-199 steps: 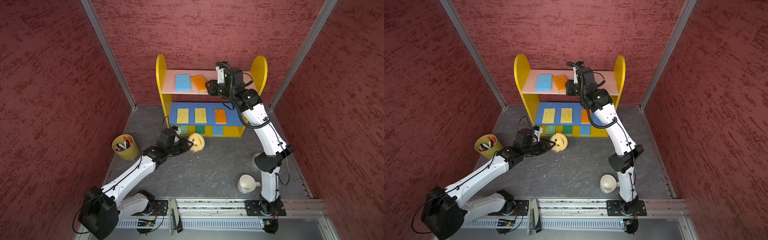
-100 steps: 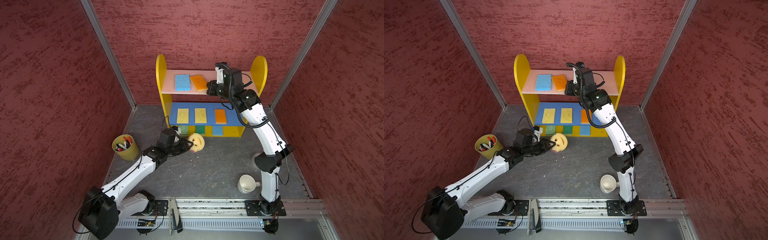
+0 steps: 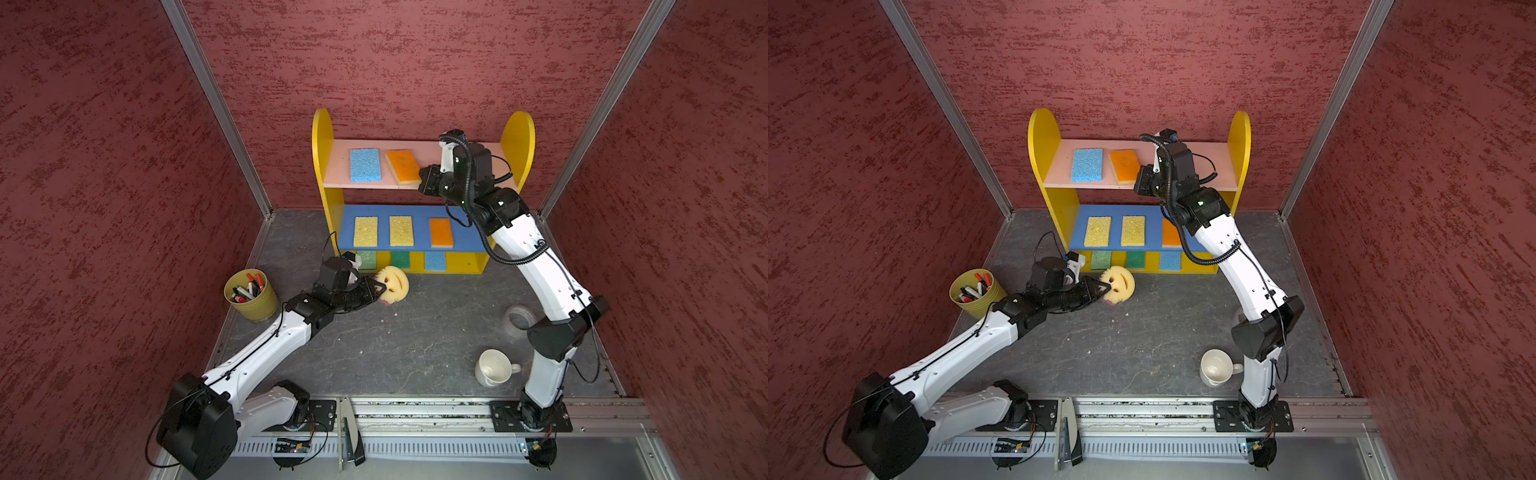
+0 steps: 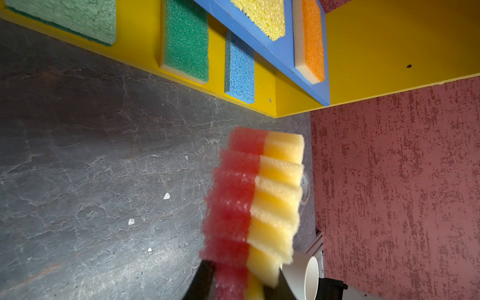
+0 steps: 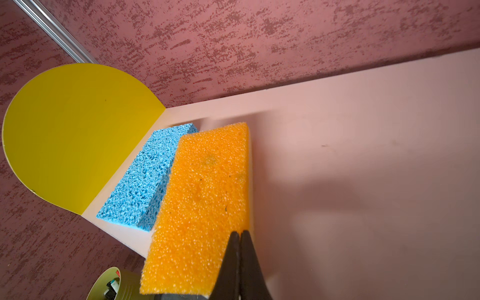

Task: Place and organize the cleaning sponges onto the shelf
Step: 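Push the orange sponge on the pink shelf toward the blue sponge with the right gripper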

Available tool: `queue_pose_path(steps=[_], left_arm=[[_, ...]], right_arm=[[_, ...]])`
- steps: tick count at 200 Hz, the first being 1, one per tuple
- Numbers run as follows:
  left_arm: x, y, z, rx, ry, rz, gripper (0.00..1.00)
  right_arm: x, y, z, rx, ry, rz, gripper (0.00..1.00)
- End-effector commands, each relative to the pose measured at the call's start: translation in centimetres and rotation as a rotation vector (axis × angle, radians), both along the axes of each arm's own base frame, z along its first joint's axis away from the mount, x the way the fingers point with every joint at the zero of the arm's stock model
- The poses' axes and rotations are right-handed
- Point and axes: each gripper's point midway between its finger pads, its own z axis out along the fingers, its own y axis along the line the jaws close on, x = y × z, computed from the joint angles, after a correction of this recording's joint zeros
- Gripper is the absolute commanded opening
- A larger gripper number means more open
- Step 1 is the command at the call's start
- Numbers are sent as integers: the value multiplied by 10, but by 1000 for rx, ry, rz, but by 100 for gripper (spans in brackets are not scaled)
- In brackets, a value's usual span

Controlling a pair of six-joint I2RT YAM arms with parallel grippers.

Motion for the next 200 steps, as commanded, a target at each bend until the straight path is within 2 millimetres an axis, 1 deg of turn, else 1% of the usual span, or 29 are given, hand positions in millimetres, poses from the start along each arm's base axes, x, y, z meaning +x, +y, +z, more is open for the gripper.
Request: queue_pose_path(steps=[1,24,67,119,133,156,167,200], left_arm=[[2,-1,6,-23,-23,-8,23],[1,-1,7,-23,-25,-9,23],[1,-1,7,-25,-25,-7,23],[2,-1,6,-27,-20,-4,23],[2,-2,6,-27,-19,-5,23],[4,-3,6,-27,-18,-8,23],[5,-4,6,-28,-17,-9,23],[5,-4,6,-28,-17,-9,24]], right_arm=[[-6,-19,24,60,-57,-73,0],[-9,-24,27,95,-76,-99,0],[-6,-26,26,135,-72,-120,0],[-5,-32,29,247,-103,-166,0],[-6,-32,31,277,-109,-169,0],[-7,-26,29,296,-107,-164,0],[-7,-24,27,294,-105,-162,3],[-8,-21,26,288,-103,-157,19]])
